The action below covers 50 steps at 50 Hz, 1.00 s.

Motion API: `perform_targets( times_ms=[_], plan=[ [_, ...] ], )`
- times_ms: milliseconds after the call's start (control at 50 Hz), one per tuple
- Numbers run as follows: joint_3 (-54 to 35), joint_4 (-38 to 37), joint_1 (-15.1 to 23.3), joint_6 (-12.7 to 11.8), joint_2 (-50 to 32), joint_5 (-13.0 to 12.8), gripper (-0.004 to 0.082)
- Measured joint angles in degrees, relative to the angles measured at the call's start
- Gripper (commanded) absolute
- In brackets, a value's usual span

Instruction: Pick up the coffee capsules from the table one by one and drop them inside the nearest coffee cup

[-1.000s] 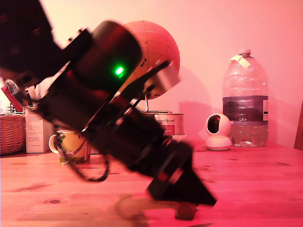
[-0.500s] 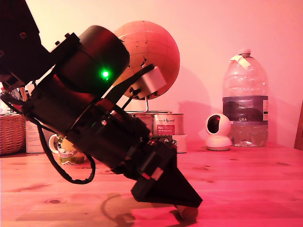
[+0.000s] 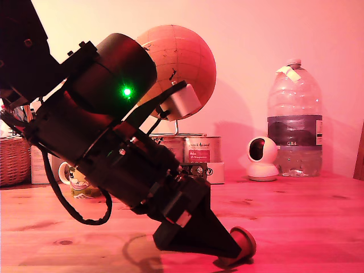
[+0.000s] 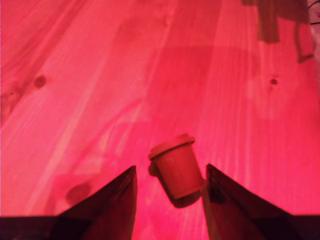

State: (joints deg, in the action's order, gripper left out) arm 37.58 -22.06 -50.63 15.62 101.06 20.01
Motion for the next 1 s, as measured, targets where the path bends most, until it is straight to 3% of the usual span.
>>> perform_targets(
  times_ms=[160, 200, 600, 1000],
  plan=[
    [0.0, 0.5, -0.3, 0.1, 0.0, -3.1, 0.0394],
    [0.0, 0.4, -0.4, 1.3, 0.0, -3.7, 0.0394],
    [0.0, 0.5, -0.8, 1.5, 0.0, -3.6, 0.0392],
    [2.4, 1.4, -0.7, 1.0, 0.0, -1.4, 0.0392]
  ],
)
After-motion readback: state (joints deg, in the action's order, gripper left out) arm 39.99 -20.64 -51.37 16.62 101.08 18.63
